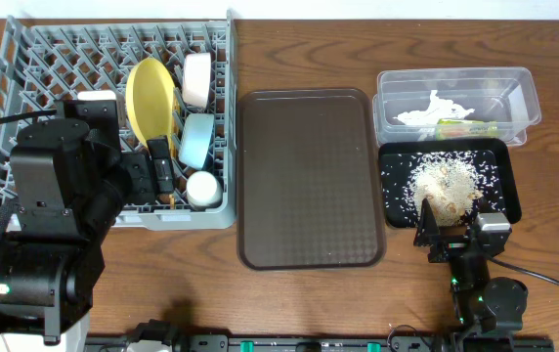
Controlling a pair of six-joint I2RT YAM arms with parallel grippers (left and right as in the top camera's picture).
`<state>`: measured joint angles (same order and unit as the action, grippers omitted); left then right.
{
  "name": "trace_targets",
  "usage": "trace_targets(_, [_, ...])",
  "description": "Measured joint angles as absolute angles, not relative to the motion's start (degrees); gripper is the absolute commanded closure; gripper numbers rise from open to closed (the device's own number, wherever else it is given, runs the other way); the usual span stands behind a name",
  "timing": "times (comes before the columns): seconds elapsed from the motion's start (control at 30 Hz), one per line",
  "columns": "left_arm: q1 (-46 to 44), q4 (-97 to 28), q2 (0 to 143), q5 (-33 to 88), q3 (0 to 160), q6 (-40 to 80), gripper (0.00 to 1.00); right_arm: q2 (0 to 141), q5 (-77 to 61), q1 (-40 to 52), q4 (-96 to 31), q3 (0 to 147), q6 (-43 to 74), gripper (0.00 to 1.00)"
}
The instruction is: Sort waste into correct bins and load items into the dishwasher
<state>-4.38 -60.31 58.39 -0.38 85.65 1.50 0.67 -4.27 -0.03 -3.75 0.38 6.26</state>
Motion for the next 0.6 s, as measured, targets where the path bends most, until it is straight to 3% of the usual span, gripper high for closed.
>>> trace_targets(0.33, [-3.9,-59.2,54.8,-1.1,83.9,1.3,0.06,0.7,-4.3,0.0,-3.8,0.4,6.3,0.01])
trace_targets(0.6, [1.5,-41.3,38.0,-1.8,63.3,-0.5,0.06,0.7,-4.2,0.0,-3.8,0.4,6.3,0.01])
